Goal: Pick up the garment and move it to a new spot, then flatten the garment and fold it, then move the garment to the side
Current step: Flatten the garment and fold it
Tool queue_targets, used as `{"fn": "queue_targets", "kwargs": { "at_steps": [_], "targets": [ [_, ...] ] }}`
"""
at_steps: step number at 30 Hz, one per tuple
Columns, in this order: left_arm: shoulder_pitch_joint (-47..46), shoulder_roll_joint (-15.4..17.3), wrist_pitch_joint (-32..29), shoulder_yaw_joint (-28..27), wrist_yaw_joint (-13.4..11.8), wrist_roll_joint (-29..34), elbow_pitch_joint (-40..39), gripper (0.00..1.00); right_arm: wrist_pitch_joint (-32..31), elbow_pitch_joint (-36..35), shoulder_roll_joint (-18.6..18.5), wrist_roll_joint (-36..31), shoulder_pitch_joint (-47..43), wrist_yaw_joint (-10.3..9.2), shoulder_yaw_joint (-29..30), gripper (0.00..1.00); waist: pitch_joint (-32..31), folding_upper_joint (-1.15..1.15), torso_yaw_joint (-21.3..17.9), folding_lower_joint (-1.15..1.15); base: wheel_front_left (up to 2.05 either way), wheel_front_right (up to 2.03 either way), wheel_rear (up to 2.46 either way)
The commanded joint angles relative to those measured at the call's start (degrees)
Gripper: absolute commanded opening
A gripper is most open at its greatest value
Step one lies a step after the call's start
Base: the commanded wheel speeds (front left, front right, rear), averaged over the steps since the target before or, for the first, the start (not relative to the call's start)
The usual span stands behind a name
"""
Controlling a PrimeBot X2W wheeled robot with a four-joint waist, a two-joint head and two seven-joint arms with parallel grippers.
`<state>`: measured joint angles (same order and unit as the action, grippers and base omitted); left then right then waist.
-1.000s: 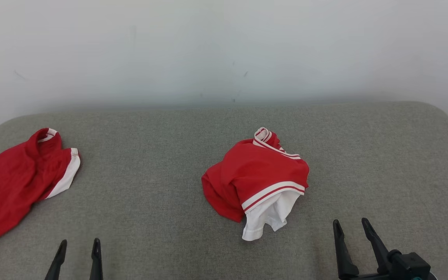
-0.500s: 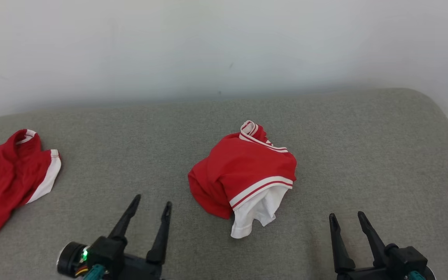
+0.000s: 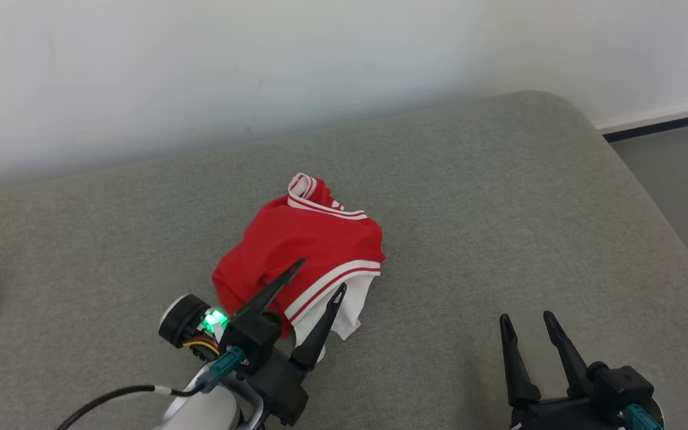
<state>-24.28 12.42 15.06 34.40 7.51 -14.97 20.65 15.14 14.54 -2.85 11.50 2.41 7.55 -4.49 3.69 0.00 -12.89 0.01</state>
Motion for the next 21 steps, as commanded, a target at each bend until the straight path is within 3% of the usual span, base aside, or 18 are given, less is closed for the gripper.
{"fn": "queue_targets", "kwargs": {
  "at_steps": [1, 8, 16, 17, 18, 21],
  "targets": [
    [-1.8, 0.6, 0.2, 1.1, -0.1, -0.8, 1.2, 1.0, 0.0, 0.0, -0.1, 0.3, 0.6, -0.12, -0.1, 1.0, 1.7, 0.0, -3.9, -0.01, 0.0, 0.0, 0.0],
    [-8.3, 3.3, 0.2, 6.6, -0.1, -1.3, 8.7, 1.0, 0.0, -0.2, -0.1, 0.8, 1.2, -0.12, -0.4, 1.0, 3.1, 0.0, -7.7, -0.01, 0.0, 0.0, 0.0],
    [-10.8, 3.4, 0.2, 4.6, -0.2, 0.2, 19.0, 1.0, 0.0, -0.4, -0.1, 1.2, 1.0, -0.13, -0.8, 1.0, 4.1, 0.0, -9.0, -0.01, 0.0, 0.0, 0.0],
    [-10.9, 3.0, 0.2, 4.7, -0.2, 0.1, 20.0, 0.66, 0.0, -0.4, -0.1, 1.2, 1.1, -0.13, -0.8, 1.0, 4.1, 0.0, -8.9, -0.01, 0.0, 0.0, 0.0],
    [-11.2, 2.5, 0.2, 4.6, -0.2, -0.3, 20.7, 0.0, 0.0, -0.4, -0.1, 1.2, 1.1, -0.13, -0.7, 1.0, 4.1, 0.0, -8.8, -0.01, 0.0, 0.0, 0.0],
    [-11.8, 1.3, 0.2, 4.2, -0.1, -0.9, 21.9, 0.0, 0.0, -0.3, -0.1, 1.0, 1.4, -0.13, -0.1, 1.0, 3.7, 0.0, -8.1, -0.01, 0.0, 0.0, 0.0]
  ]
}}
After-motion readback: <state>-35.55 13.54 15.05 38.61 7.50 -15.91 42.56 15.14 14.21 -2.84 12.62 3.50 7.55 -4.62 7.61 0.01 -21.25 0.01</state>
